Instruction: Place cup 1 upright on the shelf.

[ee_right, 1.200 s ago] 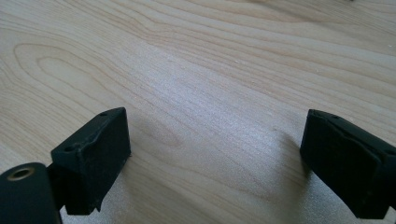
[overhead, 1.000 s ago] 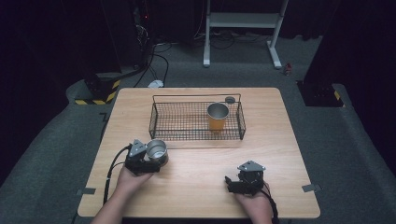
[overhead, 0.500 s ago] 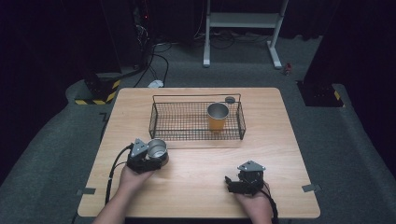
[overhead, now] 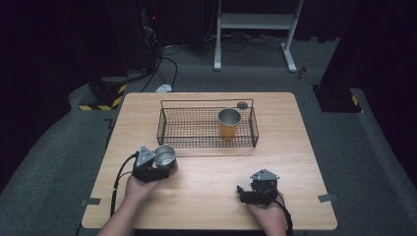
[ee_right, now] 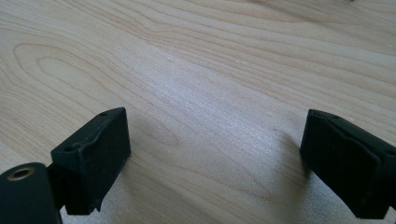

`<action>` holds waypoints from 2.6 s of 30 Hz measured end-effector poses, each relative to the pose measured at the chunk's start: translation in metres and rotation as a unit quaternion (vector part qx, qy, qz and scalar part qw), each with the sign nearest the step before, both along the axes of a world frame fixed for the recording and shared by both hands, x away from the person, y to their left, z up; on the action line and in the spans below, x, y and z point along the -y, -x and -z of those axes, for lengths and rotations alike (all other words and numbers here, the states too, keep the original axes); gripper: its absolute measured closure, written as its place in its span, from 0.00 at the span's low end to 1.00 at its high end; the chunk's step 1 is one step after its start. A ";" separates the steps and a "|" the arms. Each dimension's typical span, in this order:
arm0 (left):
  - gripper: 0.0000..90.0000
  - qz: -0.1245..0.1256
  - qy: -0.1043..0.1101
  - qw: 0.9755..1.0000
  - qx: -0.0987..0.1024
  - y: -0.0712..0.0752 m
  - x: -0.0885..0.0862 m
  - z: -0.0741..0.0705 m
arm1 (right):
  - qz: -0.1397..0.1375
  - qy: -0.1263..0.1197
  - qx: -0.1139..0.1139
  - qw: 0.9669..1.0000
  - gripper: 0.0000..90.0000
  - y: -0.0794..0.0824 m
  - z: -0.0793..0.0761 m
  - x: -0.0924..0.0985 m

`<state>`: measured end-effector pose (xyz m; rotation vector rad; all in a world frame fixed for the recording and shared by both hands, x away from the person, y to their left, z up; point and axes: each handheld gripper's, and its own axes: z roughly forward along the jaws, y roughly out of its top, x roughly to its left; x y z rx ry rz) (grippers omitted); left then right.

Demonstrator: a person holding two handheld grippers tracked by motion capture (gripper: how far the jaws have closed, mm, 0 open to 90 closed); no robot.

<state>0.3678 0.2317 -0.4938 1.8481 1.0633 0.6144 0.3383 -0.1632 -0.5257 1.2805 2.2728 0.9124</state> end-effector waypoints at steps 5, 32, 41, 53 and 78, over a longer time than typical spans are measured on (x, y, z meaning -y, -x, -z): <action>0.21 -0.001 0.001 1.000 0.005 0.002 -0.002 -0.002 | 0.000 0.000 0.000 1.000 0.09 0.000 0.000 0.000; 0.21 0.016 -0.013 1.000 0.008 0.012 0.016 -0.019 | 0.000 0.000 0.000 1.000 0.09 0.000 0.000 0.000; 0.21 0.011 0.011 1.000 0.017 0.012 0.014 -0.027 | -0.001 0.001 0.000 1.000 0.09 0.000 0.000 0.000; 0.21 0.004 0.024 0.999 0.032 0.012 0.014 -0.050 | -0.001 0.000 0.000 1.000 0.09 0.000 0.000 0.000; 0.21 -0.008 0.034 0.999 0.039 -0.019 0.035 -0.075 | -0.001 0.001 -0.001 1.000 0.09 -0.001 0.000 0.001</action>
